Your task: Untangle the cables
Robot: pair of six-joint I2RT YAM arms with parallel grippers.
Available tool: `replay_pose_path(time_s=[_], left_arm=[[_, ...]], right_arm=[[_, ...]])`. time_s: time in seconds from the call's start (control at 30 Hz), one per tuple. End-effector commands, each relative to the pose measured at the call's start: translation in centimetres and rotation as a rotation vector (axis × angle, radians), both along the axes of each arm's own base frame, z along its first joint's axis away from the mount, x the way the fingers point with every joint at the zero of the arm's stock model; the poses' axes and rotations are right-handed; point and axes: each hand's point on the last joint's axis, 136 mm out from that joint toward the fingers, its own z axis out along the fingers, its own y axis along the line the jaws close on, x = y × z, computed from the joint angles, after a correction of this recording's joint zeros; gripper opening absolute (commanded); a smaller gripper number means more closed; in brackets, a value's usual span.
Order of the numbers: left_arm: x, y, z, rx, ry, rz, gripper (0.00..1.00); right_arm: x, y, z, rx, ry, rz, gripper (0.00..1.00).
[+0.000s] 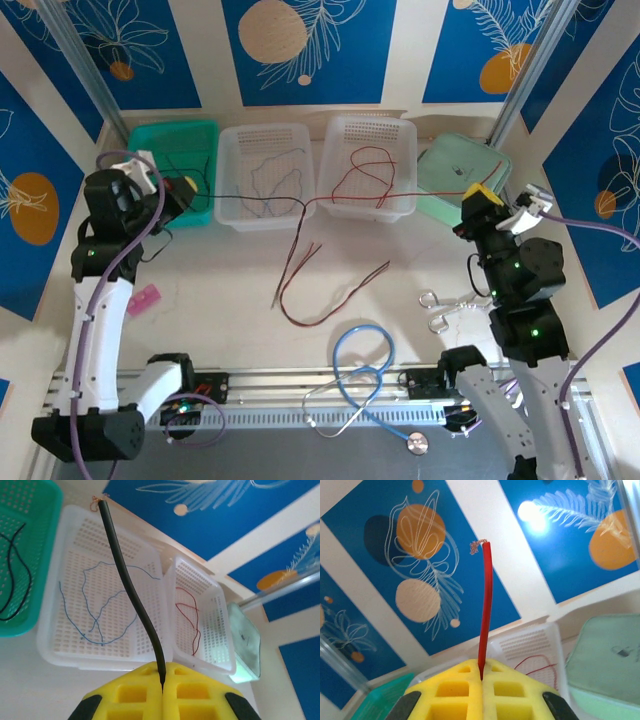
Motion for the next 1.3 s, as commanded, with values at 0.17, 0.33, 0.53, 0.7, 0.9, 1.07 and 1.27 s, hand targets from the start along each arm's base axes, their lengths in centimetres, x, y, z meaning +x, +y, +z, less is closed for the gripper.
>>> replay_pose_path(time_s=[0.17,0.33,0.53,0.7,0.9,1.07,1.27], left_arm=[[0.0,4.0,0.6,-0.168,-0.083,0.153,0.0],[-0.2,5.4,0.1,-0.174,-0.082,0.216,0.0],[0.1,5.6,-0.2,-0.215,-0.081,0.224,0.0],[0.1,5.2,0.1,-0.231,-0.085,0.204,0.0],[0.4,4.9,0.1,-0.254,-0.093,0.184,0.0],[0.4,4.9,-0.3,-0.265,-0.09,0.184,0.0],[0.1,4.7,-0.9,-0.29,-0.094,0.182,0.0]], right_arm=[[-2.6,-4.7,1.8,-0.05,-0.063,-0.248,0.0],[-4.1,-7.1,1.2,-0.034,-0.053,-0.377,0.0],[-5.2,-8.2,1.0,-0.025,-0.062,-0.437,0.0],[-4.6,-7.3,1.8,-0.038,-0.084,-0.384,0.0],[-3.2,-6.5,6.0,-0.07,-0.165,-0.343,0.0],[-1.1,-4.6,10.3,-0.03,-0.242,-0.23,0.0],[3.6,-0.7,14.3,0.055,-0.29,0.003,0.0]])
